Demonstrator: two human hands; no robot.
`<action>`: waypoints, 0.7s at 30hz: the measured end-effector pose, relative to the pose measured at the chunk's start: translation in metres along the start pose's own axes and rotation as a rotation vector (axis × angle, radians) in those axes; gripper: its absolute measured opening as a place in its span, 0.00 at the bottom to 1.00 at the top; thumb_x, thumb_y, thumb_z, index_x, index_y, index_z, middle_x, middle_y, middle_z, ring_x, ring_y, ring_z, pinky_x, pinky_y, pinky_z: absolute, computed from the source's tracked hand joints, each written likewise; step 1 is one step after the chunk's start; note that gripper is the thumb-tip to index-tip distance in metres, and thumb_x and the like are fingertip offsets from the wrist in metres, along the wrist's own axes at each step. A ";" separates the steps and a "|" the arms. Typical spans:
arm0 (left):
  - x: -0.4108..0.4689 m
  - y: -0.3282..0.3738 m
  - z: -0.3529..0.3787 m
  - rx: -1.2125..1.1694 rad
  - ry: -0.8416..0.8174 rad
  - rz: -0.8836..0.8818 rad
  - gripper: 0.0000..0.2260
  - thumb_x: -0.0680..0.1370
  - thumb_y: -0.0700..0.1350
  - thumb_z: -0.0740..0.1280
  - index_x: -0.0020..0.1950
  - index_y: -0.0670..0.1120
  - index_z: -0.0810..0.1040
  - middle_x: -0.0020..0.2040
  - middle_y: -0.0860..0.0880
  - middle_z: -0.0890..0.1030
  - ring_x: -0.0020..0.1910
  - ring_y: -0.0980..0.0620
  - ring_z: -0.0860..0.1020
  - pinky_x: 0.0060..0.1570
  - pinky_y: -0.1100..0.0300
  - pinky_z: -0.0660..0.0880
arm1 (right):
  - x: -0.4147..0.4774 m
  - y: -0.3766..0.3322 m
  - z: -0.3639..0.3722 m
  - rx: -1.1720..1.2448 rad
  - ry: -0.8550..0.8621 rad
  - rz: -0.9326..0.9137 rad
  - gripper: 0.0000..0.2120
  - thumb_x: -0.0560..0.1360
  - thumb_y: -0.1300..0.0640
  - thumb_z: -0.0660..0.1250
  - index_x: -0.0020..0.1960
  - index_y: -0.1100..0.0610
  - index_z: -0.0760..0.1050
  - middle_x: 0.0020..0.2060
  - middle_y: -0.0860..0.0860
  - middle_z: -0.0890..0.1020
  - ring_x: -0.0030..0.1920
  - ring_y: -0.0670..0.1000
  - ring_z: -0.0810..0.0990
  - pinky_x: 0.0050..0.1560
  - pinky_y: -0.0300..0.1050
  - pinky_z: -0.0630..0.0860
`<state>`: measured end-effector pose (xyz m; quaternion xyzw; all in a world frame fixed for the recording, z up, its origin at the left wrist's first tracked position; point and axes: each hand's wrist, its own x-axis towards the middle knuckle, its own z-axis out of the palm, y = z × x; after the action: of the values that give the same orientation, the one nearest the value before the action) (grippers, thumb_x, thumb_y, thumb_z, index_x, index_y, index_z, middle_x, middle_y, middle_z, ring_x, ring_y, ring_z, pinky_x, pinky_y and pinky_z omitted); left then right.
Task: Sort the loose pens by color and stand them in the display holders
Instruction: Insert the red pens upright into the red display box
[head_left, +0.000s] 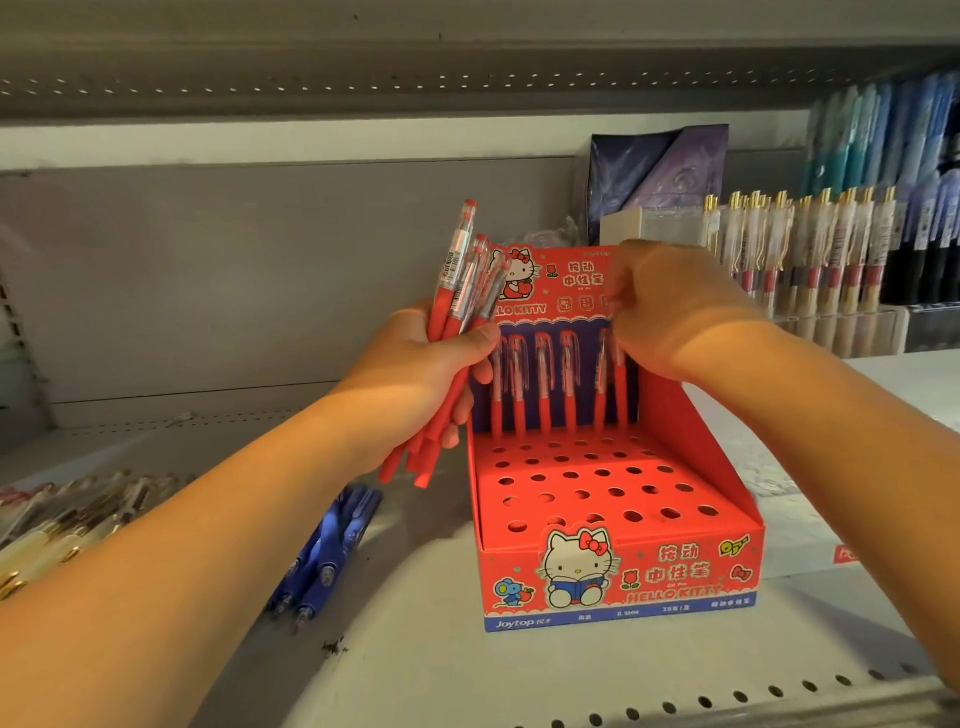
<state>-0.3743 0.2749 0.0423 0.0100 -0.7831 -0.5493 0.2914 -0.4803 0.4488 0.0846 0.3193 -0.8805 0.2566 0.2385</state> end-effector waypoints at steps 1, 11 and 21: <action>0.000 0.000 0.000 0.003 0.001 0.001 0.06 0.81 0.45 0.66 0.45 0.45 0.73 0.33 0.48 0.79 0.22 0.48 0.69 0.21 0.61 0.68 | 0.000 0.000 0.000 -0.042 -0.023 0.001 0.13 0.75 0.67 0.63 0.58 0.58 0.75 0.54 0.57 0.78 0.53 0.57 0.78 0.55 0.51 0.77; 0.001 -0.001 0.000 -0.017 -0.017 0.010 0.06 0.80 0.45 0.66 0.46 0.46 0.74 0.33 0.49 0.80 0.22 0.49 0.70 0.21 0.61 0.69 | 0.007 0.004 0.002 -0.341 -0.089 0.047 0.24 0.68 0.68 0.74 0.63 0.60 0.74 0.53 0.58 0.78 0.53 0.61 0.79 0.50 0.50 0.77; -0.002 0.001 -0.003 0.014 -0.090 0.065 0.09 0.80 0.49 0.67 0.44 0.46 0.76 0.32 0.45 0.80 0.21 0.46 0.69 0.22 0.60 0.69 | 0.006 0.002 0.007 0.015 0.058 -0.016 0.09 0.77 0.61 0.62 0.52 0.53 0.78 0.46 0.53 0.82 0.38 0.57 0.83 0.41 0.50 0.82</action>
<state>-0.3715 0.2735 0.0430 -0.0382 -0.7992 -0.5340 0.2732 -0.4871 0.4433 0.0825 0.3208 -0.8687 0.2702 0.2635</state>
